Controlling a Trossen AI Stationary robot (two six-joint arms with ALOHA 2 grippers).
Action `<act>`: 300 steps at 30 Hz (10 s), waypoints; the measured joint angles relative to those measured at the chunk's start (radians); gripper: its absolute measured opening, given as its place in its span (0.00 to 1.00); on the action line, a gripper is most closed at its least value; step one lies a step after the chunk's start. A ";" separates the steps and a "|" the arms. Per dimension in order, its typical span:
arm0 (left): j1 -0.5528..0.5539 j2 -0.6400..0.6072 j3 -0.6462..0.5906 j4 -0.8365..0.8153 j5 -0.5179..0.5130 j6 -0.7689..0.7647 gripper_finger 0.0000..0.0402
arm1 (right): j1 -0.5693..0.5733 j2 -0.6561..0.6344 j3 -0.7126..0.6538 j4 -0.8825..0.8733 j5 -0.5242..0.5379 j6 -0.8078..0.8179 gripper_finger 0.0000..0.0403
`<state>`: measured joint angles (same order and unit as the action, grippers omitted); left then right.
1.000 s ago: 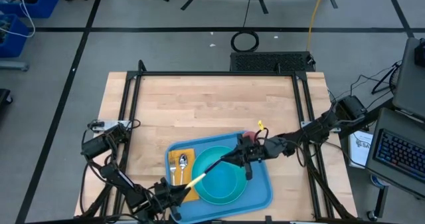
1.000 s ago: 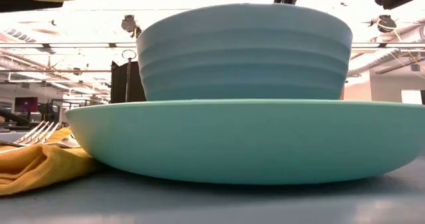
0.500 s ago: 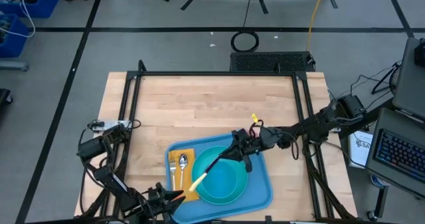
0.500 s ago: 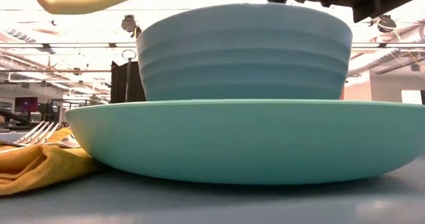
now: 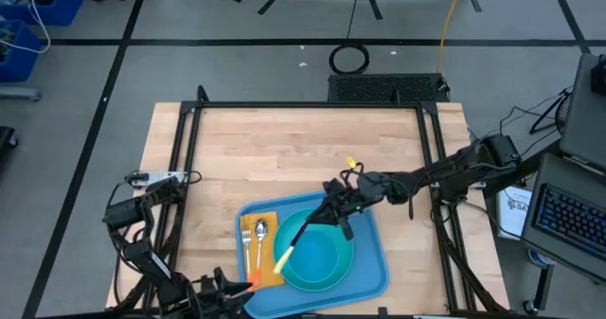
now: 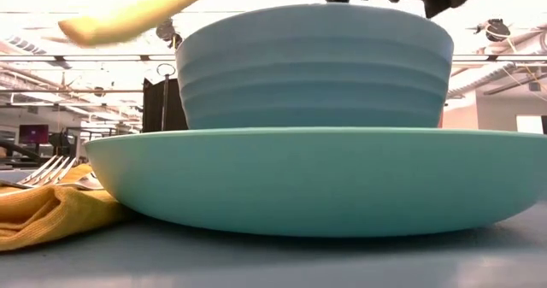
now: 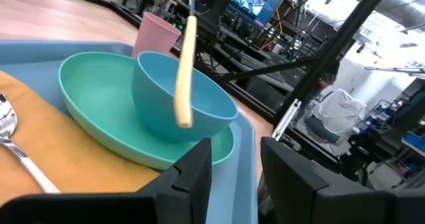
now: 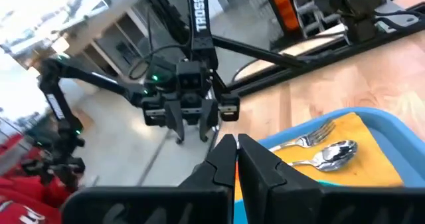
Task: Set up tray
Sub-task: Put the knife on top of the napkin to the right of the spoon
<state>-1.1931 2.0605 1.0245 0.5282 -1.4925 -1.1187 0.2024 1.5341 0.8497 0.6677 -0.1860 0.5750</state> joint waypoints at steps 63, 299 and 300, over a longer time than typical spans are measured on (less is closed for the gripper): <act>-0.071 0.000 0.000 0.051 0.188 0.043 0.33 | -0.217 0.478 0.641 -0.576 -0.426 0.015 0.00; 0.476 -0.103 0.357 -1.285 1.282 -0.346 0.44 | 0.184 -0.270 -0.084 -0.051 -0.077 -0.419 0.50; 0.477 -0.103 0.357 -1.287 1.279 -0.346 0.44 | 0.184 -0.270 -0.084 -0.051 -0.077 -0.419 0.50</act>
<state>-0.7162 1.9572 1.3811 -0.7591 -0.2139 -1.4643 0.3862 1.2640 0.7658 0.6163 -0.2630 0.1562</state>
